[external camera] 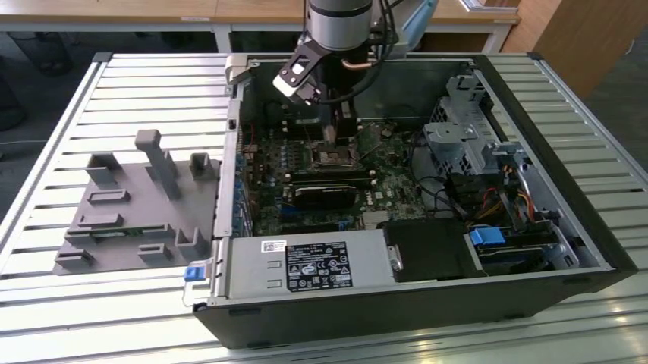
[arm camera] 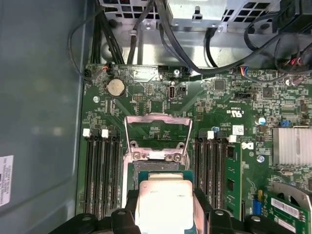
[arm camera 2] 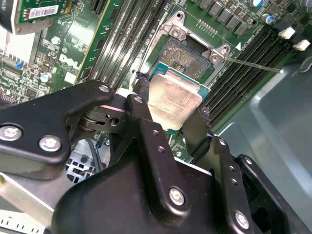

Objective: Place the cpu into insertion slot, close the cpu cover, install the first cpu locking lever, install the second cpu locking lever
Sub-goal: 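Place the cpu into insertion slot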

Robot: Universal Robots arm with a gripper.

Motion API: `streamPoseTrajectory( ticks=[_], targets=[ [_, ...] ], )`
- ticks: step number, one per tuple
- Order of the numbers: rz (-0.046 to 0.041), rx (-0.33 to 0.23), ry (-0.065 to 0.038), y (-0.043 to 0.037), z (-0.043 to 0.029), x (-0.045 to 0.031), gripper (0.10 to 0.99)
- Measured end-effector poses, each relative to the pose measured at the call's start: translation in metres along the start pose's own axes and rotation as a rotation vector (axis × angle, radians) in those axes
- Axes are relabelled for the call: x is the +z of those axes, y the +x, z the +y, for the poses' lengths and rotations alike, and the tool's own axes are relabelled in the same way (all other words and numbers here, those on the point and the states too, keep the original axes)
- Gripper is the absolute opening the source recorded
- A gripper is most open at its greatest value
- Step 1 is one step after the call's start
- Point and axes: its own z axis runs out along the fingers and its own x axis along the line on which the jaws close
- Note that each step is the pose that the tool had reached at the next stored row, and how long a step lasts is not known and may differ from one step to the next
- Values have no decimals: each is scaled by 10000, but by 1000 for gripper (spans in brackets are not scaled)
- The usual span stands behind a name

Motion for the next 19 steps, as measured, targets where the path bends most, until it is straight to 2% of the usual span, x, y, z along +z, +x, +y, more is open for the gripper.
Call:
streamPoseTrajectory(
  ticks=[7,19],
  targets=[
    [-31,290,-2,19,-11,128,525],
    [-15,115,2,58,-62,326,525]
  ],
)
